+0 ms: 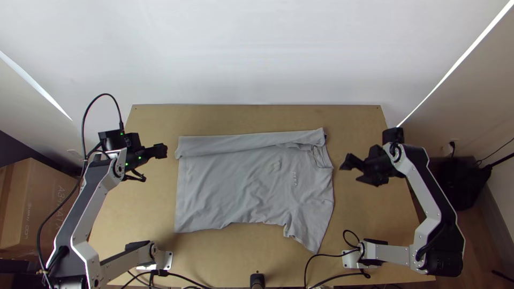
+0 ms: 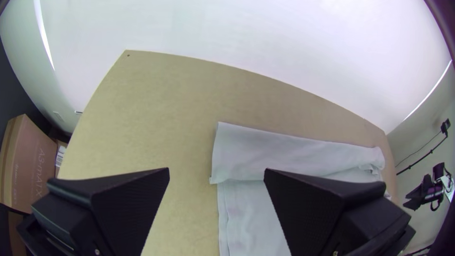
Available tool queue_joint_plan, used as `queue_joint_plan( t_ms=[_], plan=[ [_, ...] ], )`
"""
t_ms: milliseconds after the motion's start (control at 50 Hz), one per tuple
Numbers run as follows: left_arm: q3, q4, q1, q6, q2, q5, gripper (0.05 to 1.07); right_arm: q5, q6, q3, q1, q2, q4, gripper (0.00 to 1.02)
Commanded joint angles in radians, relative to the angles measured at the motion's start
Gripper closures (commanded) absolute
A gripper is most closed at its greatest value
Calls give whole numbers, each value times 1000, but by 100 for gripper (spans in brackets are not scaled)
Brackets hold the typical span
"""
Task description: Fold the t-shirt
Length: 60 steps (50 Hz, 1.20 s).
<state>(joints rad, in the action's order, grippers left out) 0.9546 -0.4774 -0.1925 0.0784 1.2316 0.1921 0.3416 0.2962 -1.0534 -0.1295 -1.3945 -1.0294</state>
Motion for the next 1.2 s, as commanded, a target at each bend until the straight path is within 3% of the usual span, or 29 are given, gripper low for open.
queue_joint_plan(
  t_ms=[0, 120, 320, 600, 700, 820, 880, 960, 1180],
  plan=[
    [9, -44, -12, -31, -46, 17, 11, 11, -52, 107, -13, 11, -66, 5],
    [12, -56, -12, -40, -64, 18, 11, 11, -71, 176, -12, 8, -97, 6],
    [26, -75, 4, -31, -69, 18, 11, 27, -75, 254, 44, 17, -55, 34],
    [35, -87, 10, -19, -73, 18, 11, 27, -63, 328, 126, 25, 0, 34],
    [32, -98, 10, -17, -83, 18, 11, 25, -54, 365, 143, 23, 75, 53],
    [41, -135, 11, -31, -98, 18, 11, 25, -43, 398, 180, 23, 94, 56],
    [53, -193, 13, -74, -101, 21, 11, 25, -37, 420, 212, 34, 109, 65],
    [65, -308, 16, -170, -104, 44, 11, 14, -26, 455, 258, 84, 180, 100],
    [18, -744, 51, -525, -138, 47, 12, -6, -12, 458, 272, 178, 181, 100]
  ],
)
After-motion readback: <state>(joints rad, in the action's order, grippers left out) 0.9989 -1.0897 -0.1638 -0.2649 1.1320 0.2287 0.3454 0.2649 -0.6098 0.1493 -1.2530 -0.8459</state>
